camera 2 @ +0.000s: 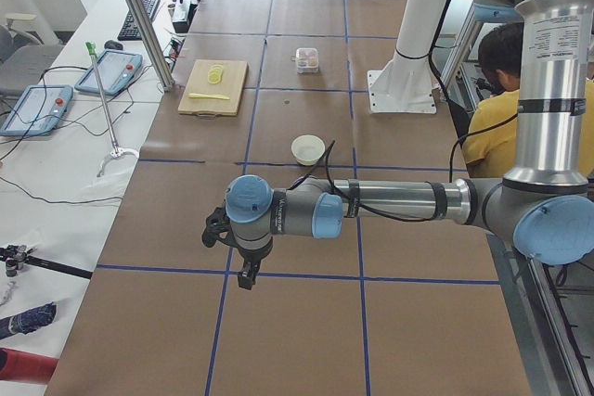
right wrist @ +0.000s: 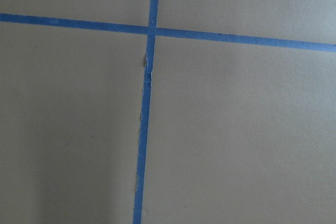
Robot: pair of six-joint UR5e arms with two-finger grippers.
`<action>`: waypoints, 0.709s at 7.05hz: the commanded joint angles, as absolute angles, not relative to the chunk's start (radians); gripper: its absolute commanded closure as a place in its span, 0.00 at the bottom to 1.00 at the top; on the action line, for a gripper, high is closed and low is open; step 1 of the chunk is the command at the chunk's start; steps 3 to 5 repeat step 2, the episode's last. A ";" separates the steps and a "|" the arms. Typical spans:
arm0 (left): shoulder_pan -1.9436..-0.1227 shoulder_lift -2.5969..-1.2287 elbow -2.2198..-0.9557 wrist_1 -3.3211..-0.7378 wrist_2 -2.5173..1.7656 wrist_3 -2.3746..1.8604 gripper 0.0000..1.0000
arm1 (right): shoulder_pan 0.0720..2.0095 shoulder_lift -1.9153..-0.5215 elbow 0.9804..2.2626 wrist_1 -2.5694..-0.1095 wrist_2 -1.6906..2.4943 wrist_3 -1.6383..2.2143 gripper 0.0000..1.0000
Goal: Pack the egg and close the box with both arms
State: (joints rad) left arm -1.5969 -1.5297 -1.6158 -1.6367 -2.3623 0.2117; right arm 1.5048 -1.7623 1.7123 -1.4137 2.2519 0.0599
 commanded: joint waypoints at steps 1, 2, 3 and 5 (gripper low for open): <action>-1.597 -1.531 -1.617 -1.637 -2.362 0.212 0.00 | 1.505 -1.761 1.712 -1.414 2.252 0.060 0.00; -1.597 -1.531 -1.617 -1.637 -2.361 0.212 0.00 | 1.505 -1.761 1.712 -1.416 2.253 0.060 0.00; -1.597 -1.531 -1.617 -1.637 -2.361 0.212 0.00 | 1.505 -1.761 1.712 -1.416 2.253 0.060 0.00; -1.597 -1.531 -1.617 -1.637 -2.361 0.212 0.00 | 1.505 -1.761 1.712 -1.416 2.253 0.060 0.00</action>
